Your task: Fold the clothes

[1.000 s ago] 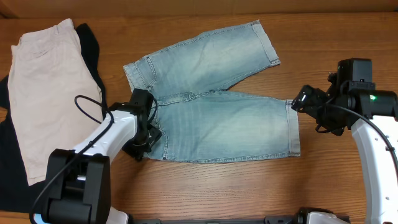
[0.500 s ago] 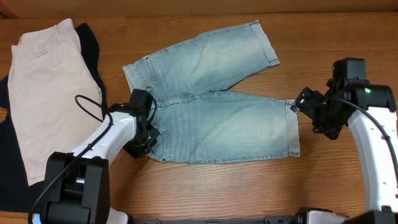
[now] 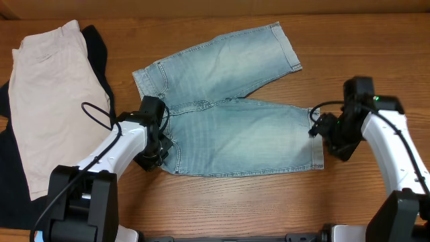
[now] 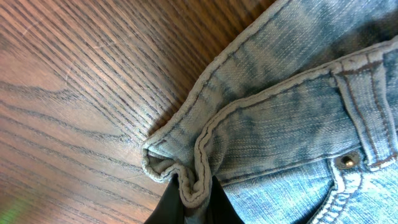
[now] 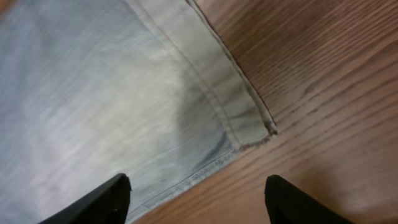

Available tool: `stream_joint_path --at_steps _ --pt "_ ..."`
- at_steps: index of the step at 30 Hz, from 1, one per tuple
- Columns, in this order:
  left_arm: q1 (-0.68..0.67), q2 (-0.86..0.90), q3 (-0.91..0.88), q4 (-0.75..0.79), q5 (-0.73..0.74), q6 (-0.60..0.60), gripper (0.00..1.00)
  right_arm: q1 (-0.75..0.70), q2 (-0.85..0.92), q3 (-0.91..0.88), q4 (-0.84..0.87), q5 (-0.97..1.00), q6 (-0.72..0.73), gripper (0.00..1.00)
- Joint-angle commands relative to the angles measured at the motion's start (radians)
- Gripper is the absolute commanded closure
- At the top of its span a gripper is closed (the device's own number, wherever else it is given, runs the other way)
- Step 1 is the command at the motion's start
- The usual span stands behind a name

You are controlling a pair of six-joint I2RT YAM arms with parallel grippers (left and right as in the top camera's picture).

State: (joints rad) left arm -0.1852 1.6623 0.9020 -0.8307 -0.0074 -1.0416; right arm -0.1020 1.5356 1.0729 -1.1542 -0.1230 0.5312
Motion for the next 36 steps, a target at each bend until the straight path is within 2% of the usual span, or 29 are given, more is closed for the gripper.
stream_joint_path --at_steps 1,6,14,23,30,36 --pt "0.002 0.006 -0.020 0.020 -0.031 0.018 0.96 0.008 0.010 -0.108 0.070 0.010 0.093 0.33" --pt "0.002 0.006 -0.020 0.017 -0.045 0.018 0.96 0.008 0.010 -0.240 0.180 0.010 0.136 0.42" --pt "0.002 0.006 -0.020 0.015 -0.045 0.018 0.96 0.008 0.010 -0.360 0.342 0.030 0.186 0.50" --pt "0.002 0.006 -0.020 -0.011 -0.027 0.031 0.96 0.008 0.011 -0.391 0.376 0.044 0.229 0.95" --pt "0.004 0.005 0.006 -0.017 -0.025 0.131 0.96 0.008 0.010 -0.388 0.382 0.025 0.226 0.96" --pt "0.016 0.005 0.137 -0.148 -0.026 0.138 0.96 0.008 -0.008 -0.320 0.318 0.025 0.200 0.96"
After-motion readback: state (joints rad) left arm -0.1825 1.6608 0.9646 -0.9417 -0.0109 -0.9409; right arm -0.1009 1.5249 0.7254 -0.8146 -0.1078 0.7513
